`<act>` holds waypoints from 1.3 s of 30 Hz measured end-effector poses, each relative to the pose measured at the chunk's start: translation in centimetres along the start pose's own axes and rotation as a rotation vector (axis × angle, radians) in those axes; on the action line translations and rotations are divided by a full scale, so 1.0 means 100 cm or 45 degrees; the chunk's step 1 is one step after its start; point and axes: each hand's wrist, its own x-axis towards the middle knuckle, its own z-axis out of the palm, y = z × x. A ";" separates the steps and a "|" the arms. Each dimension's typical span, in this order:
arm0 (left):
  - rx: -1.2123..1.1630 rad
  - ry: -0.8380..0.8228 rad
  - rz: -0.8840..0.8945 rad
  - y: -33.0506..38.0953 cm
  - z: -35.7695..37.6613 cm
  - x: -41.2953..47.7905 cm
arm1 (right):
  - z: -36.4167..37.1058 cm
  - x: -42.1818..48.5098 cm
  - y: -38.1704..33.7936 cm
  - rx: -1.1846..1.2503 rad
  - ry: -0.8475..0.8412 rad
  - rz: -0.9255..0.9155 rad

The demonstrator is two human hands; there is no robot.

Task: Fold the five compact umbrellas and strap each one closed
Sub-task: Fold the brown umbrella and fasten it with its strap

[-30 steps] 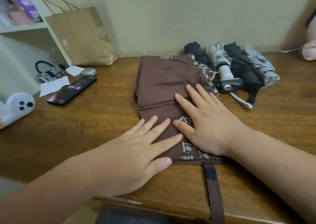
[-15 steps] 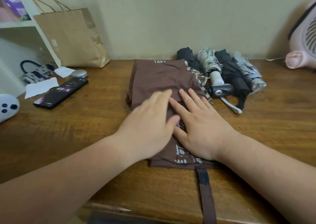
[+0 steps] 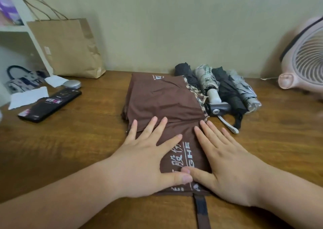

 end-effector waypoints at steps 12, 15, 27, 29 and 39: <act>-0.095 0.052 0.013 0.000 -0.001 -0.003 | -0.093 0.084 0.011 1.256 0.777 0.377; -0.118 0.051 0.015 0.000 -0.001 -0.004 | -0.107 0.114 0.006 1.317 0.700 0.396; -0.150 0.099 0.028 -0.001 -0.001 -0.005 | -0.116 0.081 -0.024 1.528 0.943 0.248; -0.145 0.108 0.036 -0.002 -0.001 -0.005 | -0.096 0.047 -0.033 1.579 1.019 0.183; -0.119 0.156 0.044 0.002 -0.007 -0.012 | -0.013 -0.013 -0.026 2.205 0.426 0.033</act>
